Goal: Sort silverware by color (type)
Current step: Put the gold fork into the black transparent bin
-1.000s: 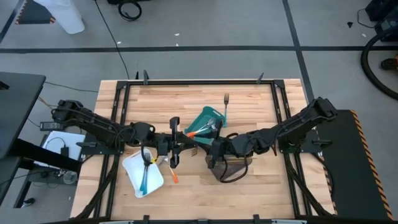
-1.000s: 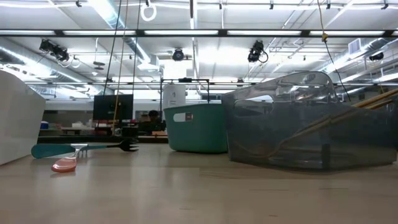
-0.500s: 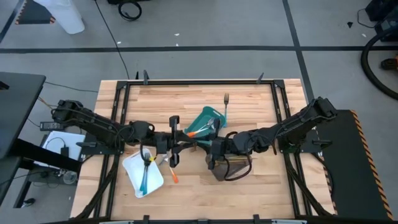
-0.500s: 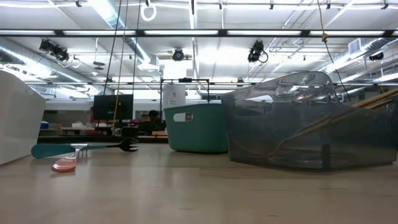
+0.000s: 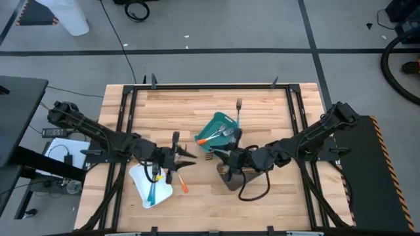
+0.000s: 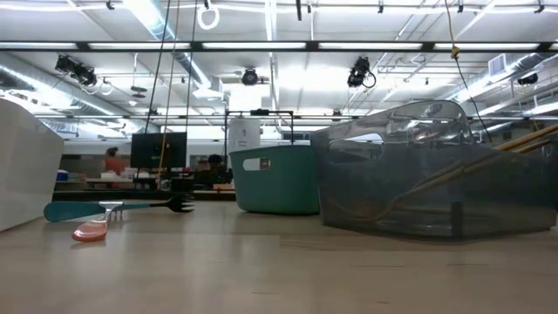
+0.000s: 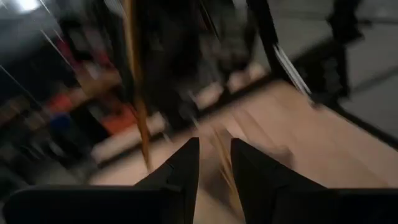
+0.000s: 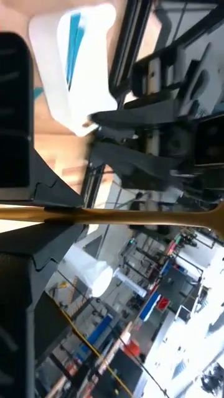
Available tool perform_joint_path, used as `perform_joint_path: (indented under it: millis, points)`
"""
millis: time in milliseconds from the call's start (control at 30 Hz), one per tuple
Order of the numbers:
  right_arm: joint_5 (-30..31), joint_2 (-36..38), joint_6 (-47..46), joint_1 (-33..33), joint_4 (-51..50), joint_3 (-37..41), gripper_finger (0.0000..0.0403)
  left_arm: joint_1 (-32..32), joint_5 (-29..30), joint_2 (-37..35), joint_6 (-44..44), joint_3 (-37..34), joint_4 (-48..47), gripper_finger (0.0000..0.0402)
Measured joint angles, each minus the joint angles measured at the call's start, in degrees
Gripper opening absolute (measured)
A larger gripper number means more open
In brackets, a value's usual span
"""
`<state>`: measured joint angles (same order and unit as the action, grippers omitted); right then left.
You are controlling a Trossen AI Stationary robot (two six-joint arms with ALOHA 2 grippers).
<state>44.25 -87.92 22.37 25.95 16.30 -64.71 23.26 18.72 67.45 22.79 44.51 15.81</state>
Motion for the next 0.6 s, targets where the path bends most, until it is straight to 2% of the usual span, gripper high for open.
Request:
perform_joint_path:
  millis: [100,267,500,600]
  points:
    - [0.1,0.04,-4.1,0.85,-2.89,-0.02,0.0047,1.86,0.61,-1.67,-7.21,-0.02,-10.26,0.0102]
    - [-0.93,0.04,-16.91,1.31,-15.14,-0.02,0.0046,4.5,0.6,-3.7,-19.8,-0.02,-27.58,0.0102]
    - [-10.7,0.02,-30.43,0.28,-31.71,-0.02,0.0046,7.82,0.19,-4.14,-34.48,-0.04,-48.62,0.0102]
    - [-13.79,0.02,-32.39,-0.04,-38.54,-0.02,0.0046,8.83,-3.37,-4.14,-39.71,-0.04,-54.93,0.0102]
